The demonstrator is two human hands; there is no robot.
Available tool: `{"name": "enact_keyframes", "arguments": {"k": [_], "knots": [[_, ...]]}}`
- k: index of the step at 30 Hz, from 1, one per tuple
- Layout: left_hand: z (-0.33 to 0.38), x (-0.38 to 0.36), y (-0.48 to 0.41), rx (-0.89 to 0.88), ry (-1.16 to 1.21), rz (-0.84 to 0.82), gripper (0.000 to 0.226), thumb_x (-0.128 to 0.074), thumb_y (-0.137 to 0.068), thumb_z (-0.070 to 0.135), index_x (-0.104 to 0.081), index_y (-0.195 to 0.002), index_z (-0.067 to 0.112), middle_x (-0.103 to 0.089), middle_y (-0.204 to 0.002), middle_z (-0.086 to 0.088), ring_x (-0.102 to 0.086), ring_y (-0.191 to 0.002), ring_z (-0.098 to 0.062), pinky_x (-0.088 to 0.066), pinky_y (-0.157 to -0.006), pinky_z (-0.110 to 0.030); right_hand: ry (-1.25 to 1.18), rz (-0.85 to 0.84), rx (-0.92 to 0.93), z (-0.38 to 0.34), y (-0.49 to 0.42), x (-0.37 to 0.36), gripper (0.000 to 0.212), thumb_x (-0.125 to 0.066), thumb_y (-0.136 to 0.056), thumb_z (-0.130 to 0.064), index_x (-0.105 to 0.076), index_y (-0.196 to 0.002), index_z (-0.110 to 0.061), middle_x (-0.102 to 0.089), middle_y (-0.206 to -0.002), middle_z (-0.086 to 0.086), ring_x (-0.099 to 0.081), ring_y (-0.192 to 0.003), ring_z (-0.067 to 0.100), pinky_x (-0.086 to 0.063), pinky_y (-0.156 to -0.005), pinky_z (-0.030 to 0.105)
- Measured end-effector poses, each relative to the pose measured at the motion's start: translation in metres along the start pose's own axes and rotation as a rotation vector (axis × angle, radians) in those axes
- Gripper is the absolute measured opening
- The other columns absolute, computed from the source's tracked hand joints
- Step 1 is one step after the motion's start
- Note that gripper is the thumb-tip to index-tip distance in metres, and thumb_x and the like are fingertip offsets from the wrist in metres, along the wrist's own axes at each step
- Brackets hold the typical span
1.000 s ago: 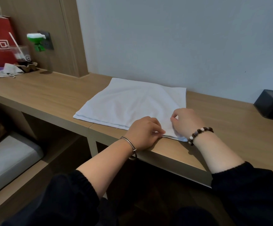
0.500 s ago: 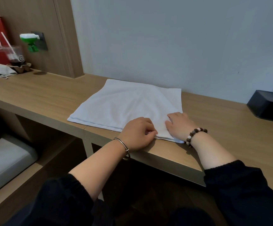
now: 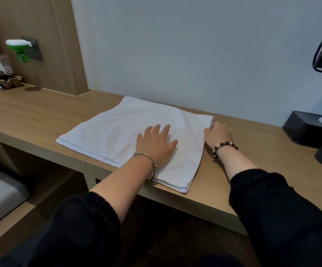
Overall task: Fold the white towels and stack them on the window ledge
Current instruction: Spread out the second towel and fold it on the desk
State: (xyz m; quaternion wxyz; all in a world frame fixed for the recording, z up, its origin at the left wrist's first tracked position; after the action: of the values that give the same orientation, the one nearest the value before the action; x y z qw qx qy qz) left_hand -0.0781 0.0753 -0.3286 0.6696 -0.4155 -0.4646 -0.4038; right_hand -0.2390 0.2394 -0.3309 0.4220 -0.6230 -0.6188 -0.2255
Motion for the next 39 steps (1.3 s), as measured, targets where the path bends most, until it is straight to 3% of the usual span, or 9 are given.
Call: {"name": "enact_keyframes", "arguments": {"k": [2, 6, 10, 16, 19, 22, 25, 30, 39], "knots": [[-0.001, -0.019, -0.002, -0.007, -0.034, -0.115, 0.062, -0.021, -0.096, 0.056, -0.008, -0.151, 0.031, -0.008, -0.159, 0.000, -0.003, -0.146, -0.024, -0.009, -0.115, -0.051, 0.079, -0.008, -0.087, 0.021, -0.025, -0.006, 0.045, -0.037, -0.092, -0.038, -0.065, -0.113, -0.009, -0.058, -0.120, 0.016, -0.047, -0.115, 0.036, -0.043, -0.096, 0.042], [0.001, -0.032, -0.001, -0.049, -0.110, -0.191, 0.062, -0.016, -0.094, 0.060, -0.001, -0.150, 0.037, 0.000, -0.160, 0.004, 0.004, -0.147, -0.023, -0.003, -0.114, -0.056, -0.006, -0.018, -0.188, 0.041, -0.060, -0.011, 0.065, -0.029, -0.091, -0.056, -0.068, -0.097, -0.004, -0.062, -0.111, 0.018, -0.051, -0.110, 0.036, -0.042, -0.095, 0.043], [0.003, -0.032, -0.001, -0.069, -0.142, -0.200, 0.061, -0.016, -0.092, 0.064, 0.001, -0.148, 0.045, 0.002, -0.160, 0.006, 0.004, -0.147, -0.023, -0.002, -0.113, -0.060, -0.138, -0.004, -0.204, 0.039, -0.079, -0.013, 0.049, -0.036, -0.087, -0.050, -0.049, -0.059, -0.012, -0.059, -0.083, 0.015, -0.058, -0.096, 0.032, -0.047, -0.082, 0.041], [0.003, -0.034, -0.001, -0.063, -0.164, -0.211, 0.060, -0.015, -0.091, 0.066, -0.002, -0.146, 0.049, 0.004, -0.160, 0.007, 0.006, -0.147, -0.022, -0.001, -0.112, -0.061, -0.143, -0.035, -0.259, 0.040, -0.084, -0.011, 0.027, -0.047, -0.087, -0.020, -0.056, -0.067, -0.004, -0.062, -0.075, 0.015, -0.057, -0.050, 0.025, -0.051, -0.048, 0.031], [0.002, -0.035, -0.002, -0.067, -0.188, -0.218, 0.059, -0.013, -0.092, 0.066, 0.000, -0.146, 0.049, 0.005, -0.160, 0.007, 0.006, -0.147, -0.023, -0.001, -0.112, -0.061, -0.046, -0.009, -0.252, 0.040, -0.083, -0.008, 0.022, -0.048, -0.086, -0.021, -0.057, -0.074, -0.005, -0.065, -0.098, 0.017, -0.060, -0.075, 0.029, -0.051, -0.061, 0.032], [0.003, -0.034, -0.002, -0.064, -0.173, -0.219, 0.060, -0.014, -0.091, 0.066, -0.001, -0.147, 0.048, 0.004, -0.160, 0.006, 0.006, -0.147, -0.023, -0.001, -0.113, -0.062, 0.157, 0.090, -0.167, 0.023, -0.077, 0.005, 0.030, -0.048, -0.090, -0.021, -0.054, -0.115, -0.008, -0.047, -0.128, 0.013, -0.043, -0.119, 0.033, -0.042, -0.096, 0.048], [0.003, -0.033, -0.001, -0.062, -0.166, -0.221, 0.061, -0.016, -0.091, 0.066, -0.002, -0.147, 0.047, 0.004, -0.160, 0.006, 0.005, -0.147, -0.023, -0.001, -0.113, -0.061, 0.218, 0.239, 0.090, -0.022, -0.059, 0.024, 0.037, -0.045, -0.092, -0.015, -0.047, -0.128, -0.008, -0.043, -0.135, 0.012, -0.038, -0.126, 0.030, -0.033, -0.107, 0.046], [0.002, -0.033, -0.001, -0.042, -0.152, -0.221, 0.063, -0.017, -0.091, 0.065, -0.004, -0.149, 0.043, 0.002, -0.160, 0.007, 0.005, -0.147, -0.022, 0.000, -0.112, -0.060, 0.458, -0.363, 0.212, -0.036, -0.017, -0.060, 0.053, -0.021, -0.099, -0.040, -0.032, -0.141, -0.010, -0.035, -0.144, 0.014, -0.032, -0.132, 0.032, -0.028, -0.108, 0.047], [0.000, -0.036, -0.005, -0.045, -0.155, -0.242, 0.061, -0.018, -0.092, 0.060, -0.005, -0.149, 0.041, 0.001, -0.160, 0.006, 0.003, -0.147, -0.021, -0.001, -0.112, -0.060, 0.510, -0.496, 0.365, -0.041, 0.067, -0.056, 0.062, -0.015, -0.099, -0.050, -0.007, -0.152, -0.019, 0.000, -0.160, 0.004, -0.001, -0.146, 0.023, -0.007, -0.114, 0.055]]}}
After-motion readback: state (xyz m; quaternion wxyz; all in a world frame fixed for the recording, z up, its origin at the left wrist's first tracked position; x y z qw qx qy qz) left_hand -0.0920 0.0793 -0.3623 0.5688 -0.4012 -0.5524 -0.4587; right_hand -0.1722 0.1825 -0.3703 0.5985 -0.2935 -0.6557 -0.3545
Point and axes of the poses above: each hand's wrist, its own y-axis away from the middle knuckle, its own x-axis out of the back of the hand, z = x × y, the point moved 10 cm from there along -y, towards the middle knuckle
